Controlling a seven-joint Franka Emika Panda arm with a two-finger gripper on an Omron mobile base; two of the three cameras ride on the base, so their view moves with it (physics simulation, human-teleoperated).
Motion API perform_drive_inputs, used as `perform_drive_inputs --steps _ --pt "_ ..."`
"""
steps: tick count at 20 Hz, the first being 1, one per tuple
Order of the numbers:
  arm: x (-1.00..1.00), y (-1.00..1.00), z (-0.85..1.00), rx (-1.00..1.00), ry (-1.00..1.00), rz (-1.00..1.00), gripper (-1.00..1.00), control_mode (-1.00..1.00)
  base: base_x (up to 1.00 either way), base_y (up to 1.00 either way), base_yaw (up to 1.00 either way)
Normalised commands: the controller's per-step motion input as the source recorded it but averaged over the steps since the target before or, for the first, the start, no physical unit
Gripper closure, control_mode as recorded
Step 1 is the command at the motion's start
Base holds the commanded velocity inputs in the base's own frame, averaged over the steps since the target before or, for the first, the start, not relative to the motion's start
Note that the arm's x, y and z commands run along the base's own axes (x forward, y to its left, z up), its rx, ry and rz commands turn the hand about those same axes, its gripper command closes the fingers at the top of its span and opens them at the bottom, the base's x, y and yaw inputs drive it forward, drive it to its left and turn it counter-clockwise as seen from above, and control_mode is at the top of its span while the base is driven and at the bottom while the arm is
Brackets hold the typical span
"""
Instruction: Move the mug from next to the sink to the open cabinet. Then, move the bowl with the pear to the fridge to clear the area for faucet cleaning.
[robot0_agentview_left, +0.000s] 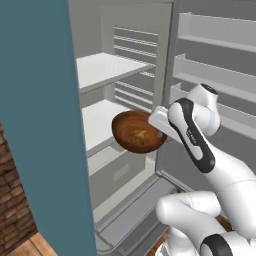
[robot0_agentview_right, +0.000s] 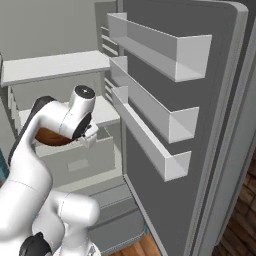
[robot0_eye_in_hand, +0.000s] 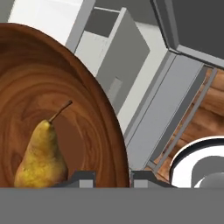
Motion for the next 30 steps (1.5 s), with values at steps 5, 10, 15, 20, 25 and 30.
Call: perform_drive_inputs --steps 5,10,15,20,25,30 --pt "0.00 0.00 0.60 0.01 -0.06 0.09 1.00 -1.00 0.02 0.00 0.05" --pt "0.00 0.00 1.00 0.00 -0.20 -0.01 1.00 -1.00 0.00 0.00 0.00" --pt "0.03 0.00 0.87 0.00 -0.20 -0.01 1.00 -1.00 0.00 0.00 0.00" --pt "0.65 0.15 0.26 0.00 -0.11 -0.18 1.00 -1.00 0.00 0.00 0.00" --pt "0.83 0.08 0.59 0.07 -0.04 -0.12 1.00 -1.00 0.00 0.00 0.00" --pt "0.31 0.00 0.79 0.25 0.02 0.00 1.00 -1.00 0.00 0.00 0.00"
